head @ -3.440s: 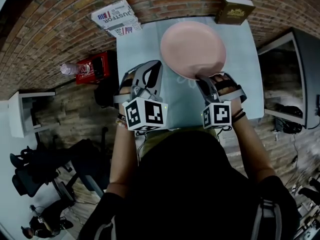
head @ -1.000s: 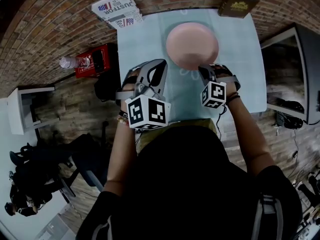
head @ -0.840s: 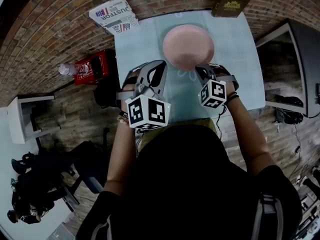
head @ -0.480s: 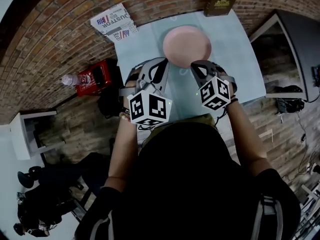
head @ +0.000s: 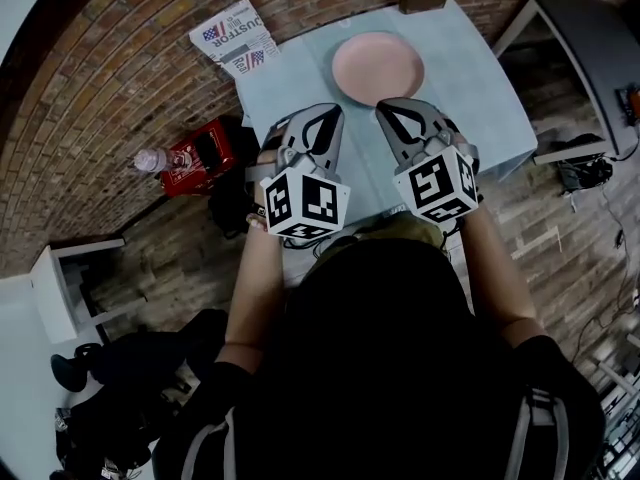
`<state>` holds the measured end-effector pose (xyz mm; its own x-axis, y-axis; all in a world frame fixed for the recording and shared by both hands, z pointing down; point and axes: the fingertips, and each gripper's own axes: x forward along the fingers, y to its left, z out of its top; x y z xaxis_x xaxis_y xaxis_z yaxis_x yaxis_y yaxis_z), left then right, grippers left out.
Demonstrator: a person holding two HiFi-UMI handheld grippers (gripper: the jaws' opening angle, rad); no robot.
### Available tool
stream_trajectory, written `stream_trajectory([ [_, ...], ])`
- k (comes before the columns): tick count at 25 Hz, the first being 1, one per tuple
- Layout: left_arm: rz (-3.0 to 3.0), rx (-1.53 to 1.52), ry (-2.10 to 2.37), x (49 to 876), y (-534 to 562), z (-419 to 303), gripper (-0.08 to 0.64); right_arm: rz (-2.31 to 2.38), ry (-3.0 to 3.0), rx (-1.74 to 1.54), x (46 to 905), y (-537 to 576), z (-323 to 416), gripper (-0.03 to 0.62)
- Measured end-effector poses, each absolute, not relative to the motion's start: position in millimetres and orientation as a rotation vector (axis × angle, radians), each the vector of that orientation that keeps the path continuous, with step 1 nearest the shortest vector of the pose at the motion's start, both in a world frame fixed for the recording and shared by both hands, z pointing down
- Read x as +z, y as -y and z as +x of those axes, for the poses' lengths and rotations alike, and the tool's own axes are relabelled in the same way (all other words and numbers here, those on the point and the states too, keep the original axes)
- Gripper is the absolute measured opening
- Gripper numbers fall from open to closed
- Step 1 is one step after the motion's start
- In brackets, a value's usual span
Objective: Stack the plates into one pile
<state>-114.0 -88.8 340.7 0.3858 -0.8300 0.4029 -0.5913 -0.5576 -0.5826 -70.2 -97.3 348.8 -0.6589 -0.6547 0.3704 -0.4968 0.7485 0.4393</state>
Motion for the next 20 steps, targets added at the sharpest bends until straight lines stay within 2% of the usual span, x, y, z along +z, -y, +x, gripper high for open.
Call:
stream_trajectory([
  [7, -2.315, -0.896, -1.234, 335, 50, -115, 0.021, 0.95, 2.467, -0.517, 316, 41, -73, 0.034],
  [20, -2.326, -0.747, -1.23, 307, 12, -110, 0.021, 0.932, 2.499, -0.496, 311, -11, -78, 0.034],
])
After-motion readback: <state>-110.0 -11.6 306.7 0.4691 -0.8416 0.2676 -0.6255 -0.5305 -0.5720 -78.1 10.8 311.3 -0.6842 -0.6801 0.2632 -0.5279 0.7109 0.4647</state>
